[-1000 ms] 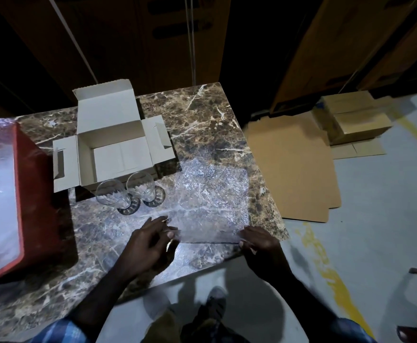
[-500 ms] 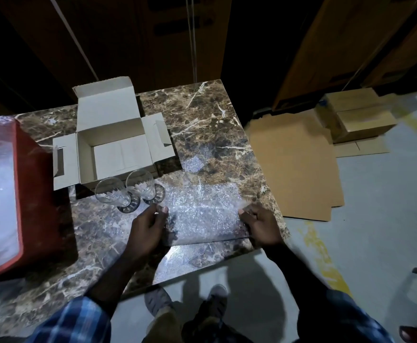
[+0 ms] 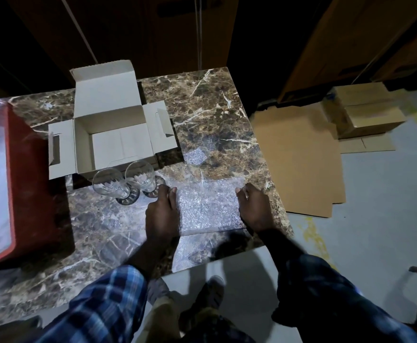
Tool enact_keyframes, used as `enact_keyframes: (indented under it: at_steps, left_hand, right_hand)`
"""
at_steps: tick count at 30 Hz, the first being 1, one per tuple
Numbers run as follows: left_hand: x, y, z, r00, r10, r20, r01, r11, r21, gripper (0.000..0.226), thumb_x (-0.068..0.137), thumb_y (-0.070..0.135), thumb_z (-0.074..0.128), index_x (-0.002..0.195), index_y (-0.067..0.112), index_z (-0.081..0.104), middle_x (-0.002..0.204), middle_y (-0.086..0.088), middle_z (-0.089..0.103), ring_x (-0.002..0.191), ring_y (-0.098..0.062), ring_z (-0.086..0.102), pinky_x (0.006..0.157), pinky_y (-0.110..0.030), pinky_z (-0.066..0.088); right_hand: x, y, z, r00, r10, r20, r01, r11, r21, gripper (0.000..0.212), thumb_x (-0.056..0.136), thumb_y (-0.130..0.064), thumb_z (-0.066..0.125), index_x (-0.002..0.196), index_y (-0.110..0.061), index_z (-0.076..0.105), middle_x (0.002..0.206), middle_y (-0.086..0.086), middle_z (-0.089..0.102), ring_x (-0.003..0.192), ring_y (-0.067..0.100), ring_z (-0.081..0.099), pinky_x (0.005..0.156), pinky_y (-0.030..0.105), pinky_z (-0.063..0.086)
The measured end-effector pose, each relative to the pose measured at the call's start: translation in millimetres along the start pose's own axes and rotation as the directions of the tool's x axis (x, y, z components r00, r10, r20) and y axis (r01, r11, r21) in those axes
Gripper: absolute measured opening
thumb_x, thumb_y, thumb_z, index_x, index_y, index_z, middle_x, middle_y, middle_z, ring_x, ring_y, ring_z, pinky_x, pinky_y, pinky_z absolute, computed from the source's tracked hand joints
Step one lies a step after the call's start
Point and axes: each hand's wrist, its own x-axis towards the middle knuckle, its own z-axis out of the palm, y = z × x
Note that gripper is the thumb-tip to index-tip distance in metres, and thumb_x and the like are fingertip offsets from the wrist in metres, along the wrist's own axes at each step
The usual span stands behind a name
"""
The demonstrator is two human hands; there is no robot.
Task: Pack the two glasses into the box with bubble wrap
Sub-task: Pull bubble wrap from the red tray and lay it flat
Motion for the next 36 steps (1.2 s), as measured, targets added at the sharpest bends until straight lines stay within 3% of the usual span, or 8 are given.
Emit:
enact_keyframes:
  at_steps: [5,11,17,20,22,25,30,36]
  left_hand:
    - [1.5,10.1,-1.8,0.999,0.014,0.038,-0.016,0.997,0.069,0.028,0.107,0.032,0.041,0.110,0.006,0.049,0.059,-0.010,0.051,0.062,-0.041,0.059,0.056,-0.035,0.033]
    - [2.3,11.5,-2.4,0.997,0.000,0.076,-0.011,0.990,0.143,0.030,0.108,0.033,0.036,0.114,0.005,0.045,0.053,0.007,0.032,0.059,-0.038,0.057,0.055,-0.035,0.033]
    - [2.2,7.0,2.9,0.996,0.086,0.019,-0.088,0.987,0.136,0.026,0.105,0.033,0.045,0.117,0.009,0.042,0.061,-0.015,0.057,0.058,-0.041,0.062,0.052,-0.033,0.034]
    - [-4.0,2.8,-0.2,0.994,0.105,0.013,-0.105,0.987,0.119,0.031,0.102,0.035,0.050,0.125,0.017,0.040,0.084,-0.019,0.070,0.066,-0.041,0.065,0.054,-0.037,0.048]
    - [-14.9,4.0,-9.8,0.989,0.138,-0.044,-0.131,0.982,0.137,0.036,0.099,0.034,0.049,0.126,0.011,0.048,0.099,-0.016,0.068,0.073,-0.038,0.066,0.058,-0.040,0.052]
    - [-38.7,8.6,-21.6,0.940,0.316,-0.131,-0.276,0.926,0.257,0.029,0.098,0.024,0.049,0.115,0.002,0.058,0.111,-0.018,0.060,0.096,-0.037,0.060,0.075,-0.043,0.050]
    - [-46.2,15.9,1.6,0.903,0.412,0.118,-0.428,0.882,0.197,0.043,0.104,0.023,0.035,0.139,0.004,0.052,0.152,-0.016,0.044,0.145,-0.029,0.034,0.117,-0.044,0.028]
    - [-20.1,-16.0,30.8,0.825,0.382,0.418,-0.516,0.810,0.279,0.057,0.107,0.033,0.017,0.158,0.008,0.021,0.166,-0.009,0.012,0.154,-0.022,0.006,0.125,-0.042,0.007]
  right_hand:
    - [4.4,-4.3,2.7,0.999,0.046,-0.007,-0.047,0.993,-0.109,0.030,0.106,-0.031,0.044,0.112,-0.004,0.056,0.089,0.020,0.067,0.078,0.035,0.060,0.061,0.033,0.027]
    - [4.6,-13.4,1.9,0.996,0.084,0.011,-0.082,0.989,-0.123,0.032,0.108,-0.030,0.039,0.129,-0.009,0.050,0.104,0.019,0.068,0.086,0.032,0.062,0.063,0.031,0.030]
    - [3.0,-15.1,0.5,0.995,0.099,0.009,-0.096,0.978,-0.187,0.035,0.105,-0.037,0.046,0.125,-0.008,0.048,0.106,0.023,0.066,0.096,0.040,0.063,0.067,0.032,0.033]
    - [-0.9,-14.5,2.2,0.988,0.149,-0.036,-0.153,0.963,-0.222,0.044,0.102,-0.042,0.049,0.132,-0.011,0.042,0.111,0.023,0.064,0.101,0.041,0.063,0.071,0.037,0.039]
    - [-7.1,-12.8,5.1,0.988,0.086,-0.128,-0.120,0.951,-0.285,0.046,0.100,-0.041,0.050,0.134,-0.010,0.043,0.118,0.019,0.061,0.105,0.038,0.060,0.077,0.041,0.045]
    - [-21.3,-6.7,20.6,0.908,-0.269,-0.321,0.066,0.849,-0.525,0.034,0.096,-0.029,0.058,0.117,-0.004,0.060,0.117,0.023,0.061,0.103,0.036,0.058,0.080,0.046,0.049]
    - [-32.2,-2.5,67.3,0.792,-0.598,-0.121,0.499,0.749,-0.435,0.038,0.096,-0.013,0.056,0.132,0.001,0.059,0.145,0.025,0.049,0.134,0.037,0.047,0.111,0.050,0.036]
    - [-26.9,12.8,81.1,0.840,-0.533,0.107,0.521,0.734,-0.435,0.052,0.106,-0.028,0.035,0.149,0.000,0.040,0.159,0.018,0.031,0.149,0.030,0.028,0.118,0.050,0.028]
